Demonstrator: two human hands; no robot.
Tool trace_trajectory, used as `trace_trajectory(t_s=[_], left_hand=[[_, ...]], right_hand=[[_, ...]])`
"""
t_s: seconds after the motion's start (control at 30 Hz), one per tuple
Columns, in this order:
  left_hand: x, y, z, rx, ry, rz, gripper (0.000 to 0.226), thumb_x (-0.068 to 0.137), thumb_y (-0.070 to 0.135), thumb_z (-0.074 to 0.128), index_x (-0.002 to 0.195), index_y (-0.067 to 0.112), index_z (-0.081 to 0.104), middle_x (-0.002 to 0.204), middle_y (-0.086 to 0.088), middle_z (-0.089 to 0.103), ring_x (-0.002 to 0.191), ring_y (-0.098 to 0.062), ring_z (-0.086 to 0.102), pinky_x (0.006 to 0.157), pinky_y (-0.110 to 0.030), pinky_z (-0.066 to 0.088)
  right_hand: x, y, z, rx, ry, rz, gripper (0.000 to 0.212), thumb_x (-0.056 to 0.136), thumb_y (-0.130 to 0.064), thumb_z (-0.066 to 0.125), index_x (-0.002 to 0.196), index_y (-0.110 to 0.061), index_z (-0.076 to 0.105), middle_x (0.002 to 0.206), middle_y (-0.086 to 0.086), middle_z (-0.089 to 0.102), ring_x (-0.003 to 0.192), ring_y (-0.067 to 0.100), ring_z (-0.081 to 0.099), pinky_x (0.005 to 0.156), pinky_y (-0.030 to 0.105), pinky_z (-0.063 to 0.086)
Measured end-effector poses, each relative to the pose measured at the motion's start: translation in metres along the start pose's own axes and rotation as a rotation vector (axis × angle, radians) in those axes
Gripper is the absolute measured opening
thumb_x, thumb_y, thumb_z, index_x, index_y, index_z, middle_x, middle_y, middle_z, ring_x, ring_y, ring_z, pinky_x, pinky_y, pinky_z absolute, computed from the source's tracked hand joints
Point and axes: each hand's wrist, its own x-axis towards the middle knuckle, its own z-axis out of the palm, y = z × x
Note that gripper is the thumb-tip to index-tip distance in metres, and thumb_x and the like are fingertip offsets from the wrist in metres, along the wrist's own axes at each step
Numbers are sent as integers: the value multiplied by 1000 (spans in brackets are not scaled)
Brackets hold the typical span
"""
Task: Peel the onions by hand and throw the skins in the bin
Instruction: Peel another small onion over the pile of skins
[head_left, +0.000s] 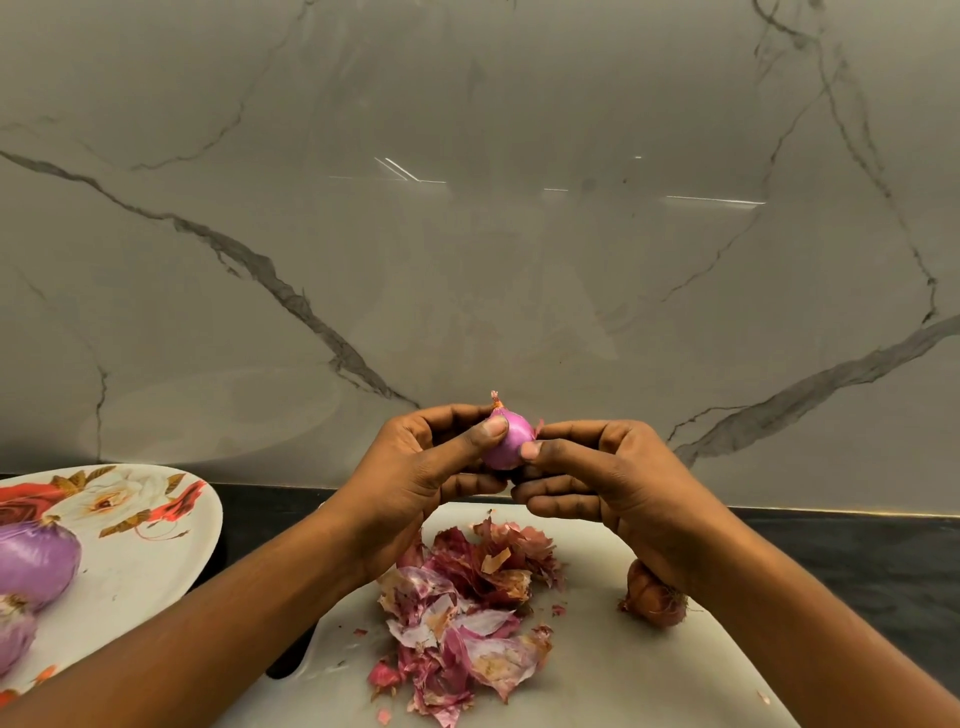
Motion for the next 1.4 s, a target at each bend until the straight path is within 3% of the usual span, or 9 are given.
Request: trace_trajectory(t_s=[0.17,0.4,0.63,0.9,1.13,1.27,1.4], left_hand=[[-1,1,1,-22,-11,4,43,86,22,74,126,6,71,117,-13,78,109,-28,76,83,-28,63],[-1,4,2,-84,-9,-11,40,87,23,72,122,3,72,116,-16,77,106,-31,76,82,-28,64],[-1,2,1,-83,0,-5,41,87,22,73,124,4,71,120,-16,76,109,-32,75,88,-33,64],[-1,3,3,-120,2,-27,44,87,23,73,126,4,69,120,-17,76,110,-34,75,85,-30,64],[1,1,3,-146,91,29,49,80,19,78,126,4,67,120,-16,76,107,-34,76,85,-33,64],[0,-2,3,-89,108,63,60,69,24,86,124,8,67,121,-15,75,109,-31,76,87,-34,64],[0,-3,3,-16,112,78,65,63,27,89,122,10,68,121,-11,74,109,-29,76,88,-36,64]], right_hand=[[-1,1,1,6,12,-14,37,73,-18,81,109,-7,76,94,21,80,85,32,80,74,31,66],[1,4,2,-24,44,-60,27,87,8,74,111,-5,74,93,22,80,84,33,80,74,30,66],[1,2,1,6,-5,-39,35,78,-20,83,110,-6,78,96,22,79,83,27,75,76,29,65],[3,8,-1,-59,38,-61,28,89,4,75,115,-8,75,96,16,81,86,29,80,77,30,65],[1,0,-8,16,21,-3,20,88,-3,76,107,2,77,98,25,79,91,37,79,79,35,67],[0,0,-6,-63,24,16,25,85,-14,81,101,4,77,94,22,79,87,35,80,76,35,67],[1,2,-6,-103,40,16,17,90,-10,78,100,4,78,91,20,80,85,34,80,74,35,67]])
